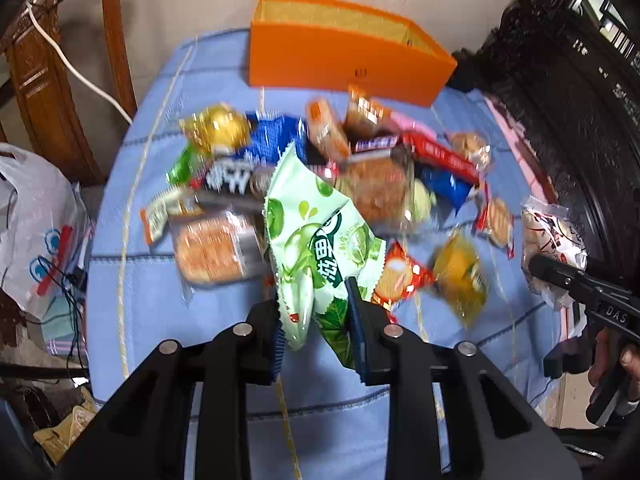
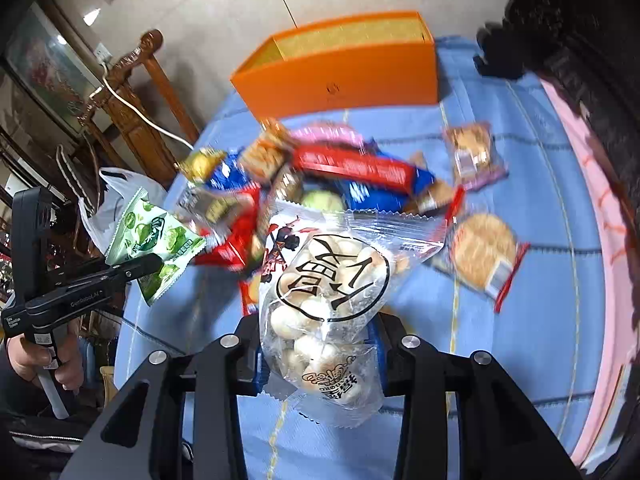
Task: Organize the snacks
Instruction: 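Carry both bags into the orange box and release them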
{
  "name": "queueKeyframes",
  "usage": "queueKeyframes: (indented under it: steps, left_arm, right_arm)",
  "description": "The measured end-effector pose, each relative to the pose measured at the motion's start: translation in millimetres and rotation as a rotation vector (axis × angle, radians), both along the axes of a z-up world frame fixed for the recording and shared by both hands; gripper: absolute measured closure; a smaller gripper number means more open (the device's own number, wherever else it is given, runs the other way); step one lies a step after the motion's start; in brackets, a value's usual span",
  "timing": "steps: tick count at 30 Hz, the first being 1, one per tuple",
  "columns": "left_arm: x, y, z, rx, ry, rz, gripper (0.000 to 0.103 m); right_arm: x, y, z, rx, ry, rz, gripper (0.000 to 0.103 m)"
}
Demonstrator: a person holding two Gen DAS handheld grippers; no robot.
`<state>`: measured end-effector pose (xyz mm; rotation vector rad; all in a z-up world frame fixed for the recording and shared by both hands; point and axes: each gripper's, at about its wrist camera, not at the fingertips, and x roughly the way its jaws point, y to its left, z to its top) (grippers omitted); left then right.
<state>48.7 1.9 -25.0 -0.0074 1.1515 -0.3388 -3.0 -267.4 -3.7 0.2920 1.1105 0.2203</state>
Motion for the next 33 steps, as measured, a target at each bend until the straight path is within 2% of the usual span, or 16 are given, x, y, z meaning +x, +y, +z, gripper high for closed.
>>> queueKeyframes:
  steps: [7,13,16,21,24,28,29,30,31,32,33]
  left_arm:
    - [28,-5,33,-0.023,-0.067,-0.005,0.077]
    - [77,-23,67,-0.018,-0.124,-0.01,0.077]
    - [106,-35,84,-0.024,-0.164,-0.026,0.077]
    - [180,-67,107,-0.01,-0.213,-0.03,0.077]
    - [230,-89,108,0.007,-0.218,-0.033,0.077]
    - [290,-107,92,0.021,-0.192,0.004,0.077]
    - [300,-108,87,0.017,-0.188,0.015,0.074]
    - [309,-109,82,0.015,-0.189,0.034,0.056]
    - [315,-108,78,0.026,-0.192,0.063,0.035]
    - [318,-106,75,0.078,-0.205,0.117,0.004]
    - [316,-104,75,0.087,-0.24,0.125,0.004]
  right_arm:
    - [30,4,22,-0.01,-0.074,0.016,0.065]
    - [77,-2,47,-0.041,-0.158,0.017,0.065]
    - [120,-10,63,-0.047,-0.214,0.005,0.065]
    - [201,-19,74,-0.085,-0.268,-0.011,0.065]
    - [253,-23,65,-0.112,-0.252,-0.017,0.065]
    - [319,-26,38,-0.153,-0.2,-0.041,0.064]
    - [330,-25,30,-0.163,-0.184,-0.045,0.06]
    - [336,-24,24,-0.169,-0.17,-0.044,0.056]
    - [340,-25,19,-0.177,-0.161,-0.051,0.04]
    - [339,-27,18,-0.221,-0.177,-0.097,0.032]
    - [332,-27,19,-0.236,-0.206,-0.117,0.02]
